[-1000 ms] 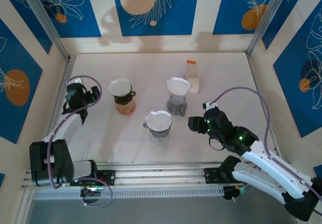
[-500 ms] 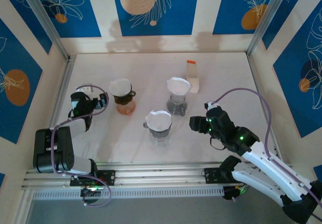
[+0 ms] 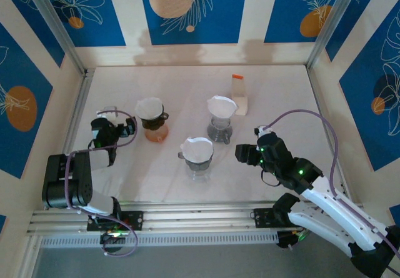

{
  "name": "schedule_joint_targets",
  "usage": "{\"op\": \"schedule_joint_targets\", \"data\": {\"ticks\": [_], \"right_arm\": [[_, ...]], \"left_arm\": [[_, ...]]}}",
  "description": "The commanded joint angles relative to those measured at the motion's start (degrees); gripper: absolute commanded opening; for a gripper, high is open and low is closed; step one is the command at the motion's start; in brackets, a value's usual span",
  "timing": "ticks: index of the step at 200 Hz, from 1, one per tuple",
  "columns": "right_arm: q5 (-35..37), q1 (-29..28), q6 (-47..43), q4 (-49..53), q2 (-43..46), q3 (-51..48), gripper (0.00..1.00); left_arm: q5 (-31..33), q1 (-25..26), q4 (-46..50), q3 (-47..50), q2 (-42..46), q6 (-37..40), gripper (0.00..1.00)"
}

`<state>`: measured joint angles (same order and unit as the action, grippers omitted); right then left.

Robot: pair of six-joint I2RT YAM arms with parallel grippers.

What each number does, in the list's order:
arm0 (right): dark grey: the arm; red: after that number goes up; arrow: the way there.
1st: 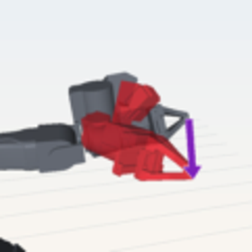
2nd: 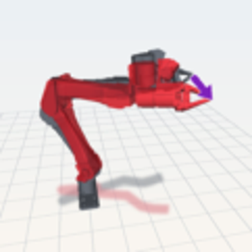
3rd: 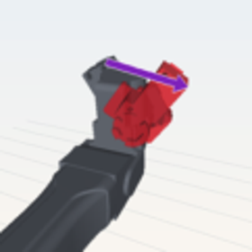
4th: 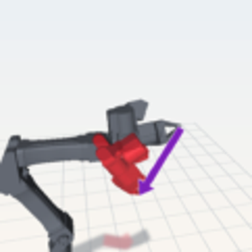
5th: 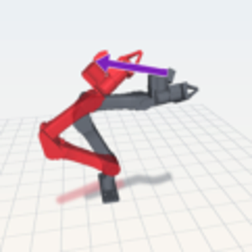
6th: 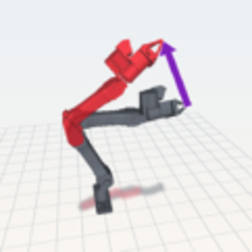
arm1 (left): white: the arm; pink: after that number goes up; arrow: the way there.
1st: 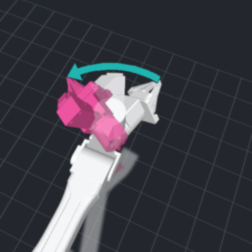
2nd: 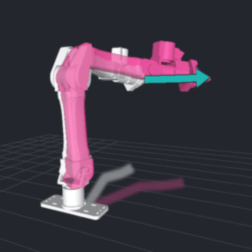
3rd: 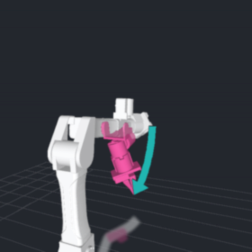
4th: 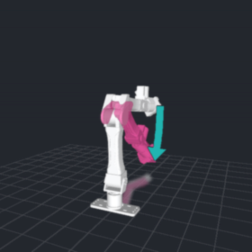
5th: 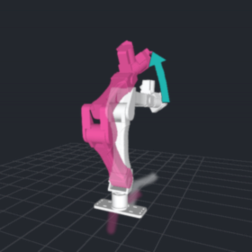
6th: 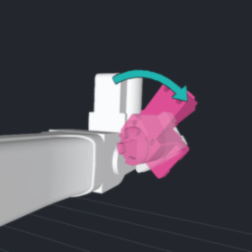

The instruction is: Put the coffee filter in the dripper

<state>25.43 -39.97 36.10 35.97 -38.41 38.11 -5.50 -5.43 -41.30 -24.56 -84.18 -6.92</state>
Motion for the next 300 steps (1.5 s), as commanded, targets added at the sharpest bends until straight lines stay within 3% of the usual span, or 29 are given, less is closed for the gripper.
{"op": "schedule_joint_targets", "data": {"ticks": [1,38,72,86,101,115,127,176,182,187,189,256,300], "right_arm": [[-0.62,0.49,-0.24,-1.45,0.62,-0.75,0.69],[-0.49,0.85,0.19,-0.04,0.84,-0.75,0.69],[-0.51,1.00,0.12,-0.19,1.95,-1.82,0.69],[-0.64,1.17,0.03,-0.45,2.27,-2.07,0.69],[-0.75,1.38,-0.31,-0.42,2.26,-1.88,0.69],[-0.49,1.38,-0.57,0.23,2.41,-1.41,0.69],[-0.44,1.39,-0.93,0.16,2.64,-1.34,0.70],[-0.09,1.30,-0.72,-2.16,2.47,-1.45,0.76],[0.25,1.30,-0.35,-2.73,2.24,-1.52,0.79],[0.70,1.25,-0.05,-3.13,2.08,-1.70,0.97],[0.88,1.30,0.05,-3.37,2.00,-1.71,1.00],[8.60,4.57,0.49,-6.23,-8.26,2.63,0.99],[3.12,14.51,-11.13,-15.38,-12.00,2.50,0.99]], "left_arm": [[0.39,0.33,-3.59,1.38,0.41,0.60,1.00],[1.30,0.90,-5.93,2.85,0.87,1.09,1.00],[8.55,5.16,-5.84,2.81,0.71,3.94,1.00],[10.40,7.12,-10.99,4.89,-1.15,5.85,1.00],[13.03,7.54,-26.87,9.09,-7.24,5.88,1.00],[13.50,7.59,-16.19,6.98,-3.61,5.13,1.00],[12.07,7.61,-20.01,6.81,-5.75,6.12,1.00],[13.50,8.16,-16.80,5.68,-5.29,6.30,1.00],[13.57,8.23,-17.13,5.73,-5.45,6.35,1.00],[13.59,8.24,-17.22,5.70,-5.49,6.39,1.00],[13.59,8.22,-17.10,5.67,-5.43,6.39,1.00],[13.77,8.24,-16.61,5.40,-5.47,6.26,1.00],[13.79,8.28,-16.62,5.33,-5.56,6.34,1.00]]}}
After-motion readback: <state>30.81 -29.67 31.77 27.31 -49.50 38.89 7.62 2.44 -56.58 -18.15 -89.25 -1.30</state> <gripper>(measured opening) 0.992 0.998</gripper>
